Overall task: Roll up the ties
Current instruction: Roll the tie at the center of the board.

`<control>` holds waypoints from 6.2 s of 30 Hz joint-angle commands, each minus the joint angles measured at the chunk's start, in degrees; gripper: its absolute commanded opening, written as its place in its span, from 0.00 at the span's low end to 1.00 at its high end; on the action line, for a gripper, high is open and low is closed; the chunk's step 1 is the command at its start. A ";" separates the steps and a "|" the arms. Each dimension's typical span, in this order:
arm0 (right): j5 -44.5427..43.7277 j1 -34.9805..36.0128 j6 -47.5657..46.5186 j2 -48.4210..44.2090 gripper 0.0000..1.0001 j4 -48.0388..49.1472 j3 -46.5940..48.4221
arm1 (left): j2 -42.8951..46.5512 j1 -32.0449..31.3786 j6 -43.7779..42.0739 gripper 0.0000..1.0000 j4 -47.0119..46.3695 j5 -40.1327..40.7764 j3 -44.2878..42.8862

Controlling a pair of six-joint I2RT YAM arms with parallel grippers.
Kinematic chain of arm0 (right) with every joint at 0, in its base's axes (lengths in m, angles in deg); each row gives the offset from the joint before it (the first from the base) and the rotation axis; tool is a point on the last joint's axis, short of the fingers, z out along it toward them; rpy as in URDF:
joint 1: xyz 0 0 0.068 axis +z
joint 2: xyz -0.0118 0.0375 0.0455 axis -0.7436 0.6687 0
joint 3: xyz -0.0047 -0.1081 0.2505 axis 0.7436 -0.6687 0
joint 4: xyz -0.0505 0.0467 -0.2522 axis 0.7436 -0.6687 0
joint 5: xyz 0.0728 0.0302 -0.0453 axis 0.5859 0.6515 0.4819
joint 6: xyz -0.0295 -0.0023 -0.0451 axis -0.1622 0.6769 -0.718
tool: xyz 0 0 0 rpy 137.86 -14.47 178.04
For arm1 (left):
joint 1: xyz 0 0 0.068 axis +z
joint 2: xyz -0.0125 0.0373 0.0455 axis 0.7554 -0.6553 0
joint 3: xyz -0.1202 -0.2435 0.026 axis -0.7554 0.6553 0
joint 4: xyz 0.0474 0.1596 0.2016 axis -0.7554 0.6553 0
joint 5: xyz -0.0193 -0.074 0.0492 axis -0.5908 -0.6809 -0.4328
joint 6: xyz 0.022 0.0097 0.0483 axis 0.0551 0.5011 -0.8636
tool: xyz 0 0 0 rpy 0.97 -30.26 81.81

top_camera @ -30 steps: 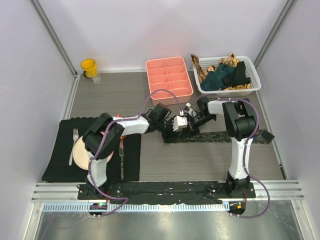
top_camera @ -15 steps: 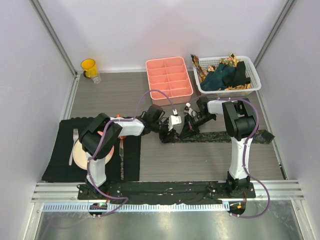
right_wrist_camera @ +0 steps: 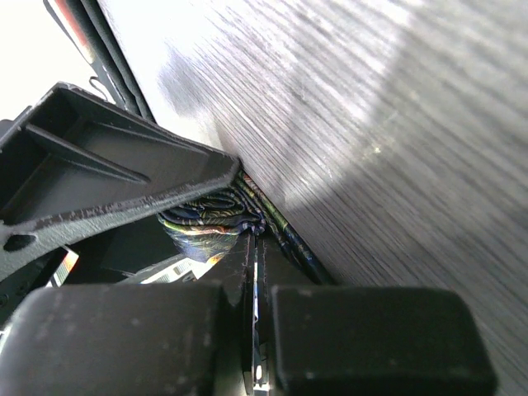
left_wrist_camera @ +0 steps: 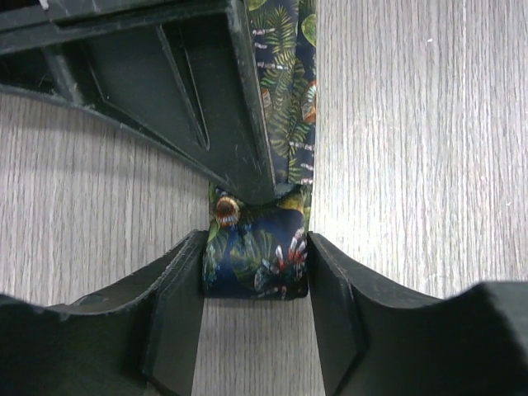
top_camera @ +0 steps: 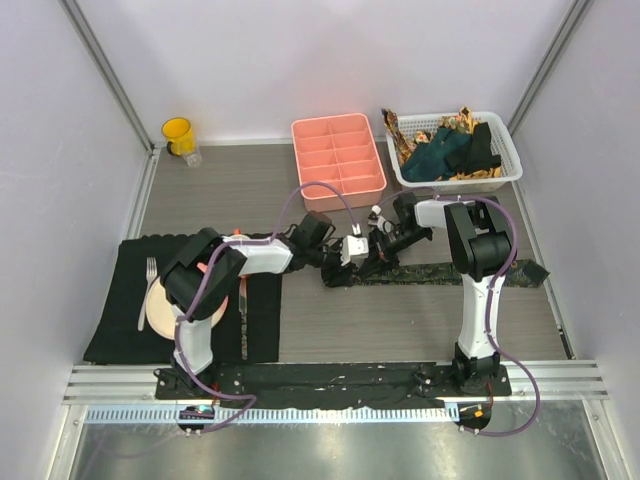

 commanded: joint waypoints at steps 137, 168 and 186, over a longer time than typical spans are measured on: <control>-13.96 -2.75 5.67 -7.36 0.01 19.64 -13.19 | 1.12 -2.54 7.40 0.69 4.50 3.20 -2.56; 3.18 -0.47 4.79 -11.32 0.56 4.52 -6.51 | -2.13 -6.23 -7.01 0.26 13.18 15.15 -0.63; -11.84 -4.51 -8.75 -2.88 0.01 4.26 -8.45 | 1.91 -2.98 1.25 0.69 7.67 6.10 -2.04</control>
